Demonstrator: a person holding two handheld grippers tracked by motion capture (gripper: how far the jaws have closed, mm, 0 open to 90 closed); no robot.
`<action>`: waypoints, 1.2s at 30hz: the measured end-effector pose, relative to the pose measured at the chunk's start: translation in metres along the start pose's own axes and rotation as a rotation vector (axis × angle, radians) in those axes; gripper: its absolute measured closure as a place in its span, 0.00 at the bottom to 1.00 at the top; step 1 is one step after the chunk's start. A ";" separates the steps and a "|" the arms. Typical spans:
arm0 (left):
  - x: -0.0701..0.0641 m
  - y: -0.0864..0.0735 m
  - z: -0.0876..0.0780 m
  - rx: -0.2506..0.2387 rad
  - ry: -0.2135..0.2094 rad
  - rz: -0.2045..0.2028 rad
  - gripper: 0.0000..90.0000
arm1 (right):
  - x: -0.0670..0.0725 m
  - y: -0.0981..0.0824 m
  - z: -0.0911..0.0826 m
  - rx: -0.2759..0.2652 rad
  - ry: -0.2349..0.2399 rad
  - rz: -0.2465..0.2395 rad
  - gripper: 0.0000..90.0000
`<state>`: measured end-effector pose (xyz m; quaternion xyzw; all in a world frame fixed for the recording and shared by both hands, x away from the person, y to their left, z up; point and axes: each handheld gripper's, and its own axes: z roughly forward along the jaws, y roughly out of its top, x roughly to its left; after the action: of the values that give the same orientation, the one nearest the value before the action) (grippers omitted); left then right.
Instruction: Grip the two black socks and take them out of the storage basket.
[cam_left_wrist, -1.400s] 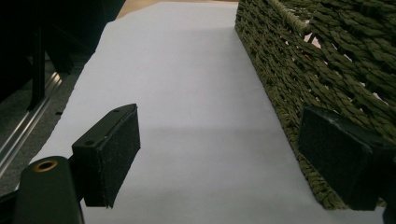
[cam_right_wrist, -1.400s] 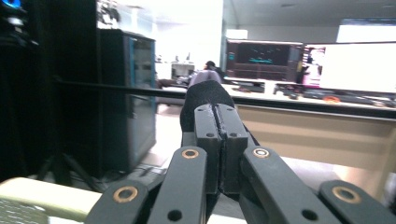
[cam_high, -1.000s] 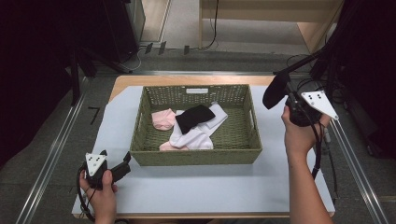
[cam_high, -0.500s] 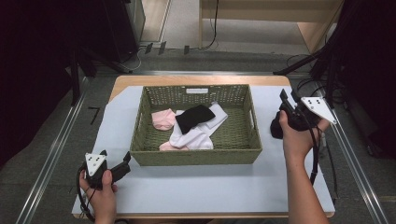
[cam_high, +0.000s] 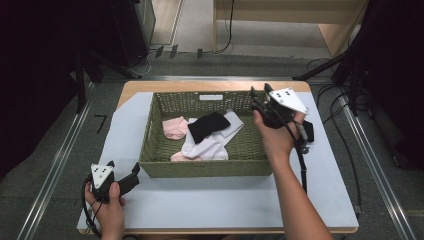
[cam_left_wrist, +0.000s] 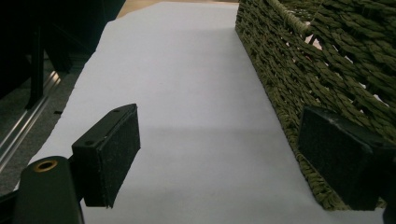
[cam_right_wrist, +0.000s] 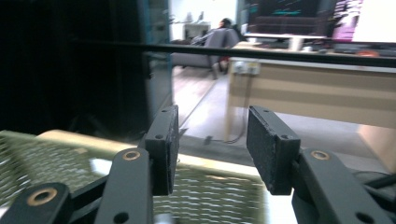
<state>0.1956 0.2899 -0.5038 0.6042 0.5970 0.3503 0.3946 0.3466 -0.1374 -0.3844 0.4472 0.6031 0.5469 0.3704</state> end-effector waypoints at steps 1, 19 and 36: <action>0.000 0.000 0.000 -0.001 -0.001 -0.001 0.16 | 0.005 -0.001 0.004 0.011 0.011 -0.007 0.59; 0.001 0.000 0.000 0.002 0.000 -0.007 0.16 | 0.066 -0.057 0.087 0.539 0.231 -0.126 0.55; 0.001 0.000 0.001 0.004 0.002 -0.005 0.16 | 0.079 -0.093 0.116 0.757 0.344 -0.239 0.58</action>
<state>0.1962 0.2904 -0.5038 0.6032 0.5997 0.3488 0.3936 0.4172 -0.0244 -0.4880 0.3808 0.8616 0.3071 0.1353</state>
